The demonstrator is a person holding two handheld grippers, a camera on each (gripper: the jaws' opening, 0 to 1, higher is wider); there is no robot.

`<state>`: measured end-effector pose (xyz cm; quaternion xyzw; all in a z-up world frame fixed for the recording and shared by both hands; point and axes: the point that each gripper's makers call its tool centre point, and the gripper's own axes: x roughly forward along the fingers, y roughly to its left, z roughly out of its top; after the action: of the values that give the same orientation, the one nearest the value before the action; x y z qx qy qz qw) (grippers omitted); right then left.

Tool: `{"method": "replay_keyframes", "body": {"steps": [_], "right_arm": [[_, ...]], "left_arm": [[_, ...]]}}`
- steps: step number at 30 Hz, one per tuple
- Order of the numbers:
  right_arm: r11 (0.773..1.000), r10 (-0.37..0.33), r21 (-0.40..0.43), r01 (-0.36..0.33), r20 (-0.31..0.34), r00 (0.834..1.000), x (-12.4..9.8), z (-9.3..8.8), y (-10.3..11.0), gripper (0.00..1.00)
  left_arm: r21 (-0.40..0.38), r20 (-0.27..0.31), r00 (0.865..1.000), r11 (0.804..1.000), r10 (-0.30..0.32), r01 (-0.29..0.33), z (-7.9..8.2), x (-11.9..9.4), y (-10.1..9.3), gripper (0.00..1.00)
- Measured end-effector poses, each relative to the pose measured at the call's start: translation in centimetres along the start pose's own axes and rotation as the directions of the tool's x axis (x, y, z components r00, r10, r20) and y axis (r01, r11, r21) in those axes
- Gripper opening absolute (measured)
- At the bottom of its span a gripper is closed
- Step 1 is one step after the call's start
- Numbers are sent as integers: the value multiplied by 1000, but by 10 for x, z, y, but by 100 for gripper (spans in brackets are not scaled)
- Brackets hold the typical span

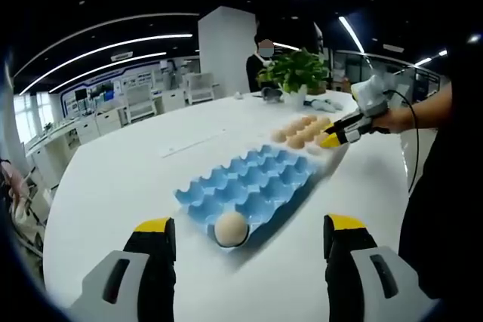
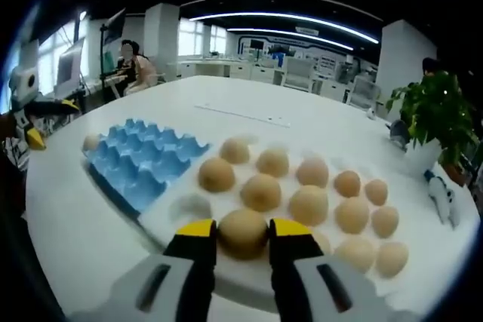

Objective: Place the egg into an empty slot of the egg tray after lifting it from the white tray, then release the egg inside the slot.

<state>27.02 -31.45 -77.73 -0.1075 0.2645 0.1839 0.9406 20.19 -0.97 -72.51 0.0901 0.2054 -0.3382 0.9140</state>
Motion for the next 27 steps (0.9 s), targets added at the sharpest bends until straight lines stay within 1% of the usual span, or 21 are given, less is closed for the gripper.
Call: {"method": "replay_keyframes", "body": {"steps": [5, 7, 11, 16, 20, 25, 27], "right_arm": [[1000, 4, 22, -4, -3, 1000, -1, 1, 0, 26], [1000, 4, 17, -4, -6, 1000, -2, 2, 1, 25], [1000, 4, 25, -5, 18, 1000, -9, 10, 3, 25], [1000, 20, 17, -21, 41, 999, -18, 22, 12, 25], [999, 50, -3, -50, 59, 997, -22, 32, 23, 25], [997, 75, -10, -75, 67, 995, -19, 35, 34, 25], [996, 87, 2, -87, 67, 994, -18, 35, 35, 25]], "left_arm": [[-8, -3, 1000, 1000, 9, -9, -3, -1, 3, 80], [-8, -5, 1000, 1000, 8, -8, -4, 0, 2, 80], [-9, -6, 1000, 1000, 8, -8, -3, 1, 3, 80], [-5, -7, 1000, 1000, 3, -3, -3, 3, 2, 80], [-5, -10, 1000, 1000, 1, -1, -3, 4, 1, 80], [-4, -11, 1000, 1000, 0, -1, -3, 3, 1, 80], [-5, -11, 1000, 1000, 3, -3, -2, 3, 1, 80]]}}
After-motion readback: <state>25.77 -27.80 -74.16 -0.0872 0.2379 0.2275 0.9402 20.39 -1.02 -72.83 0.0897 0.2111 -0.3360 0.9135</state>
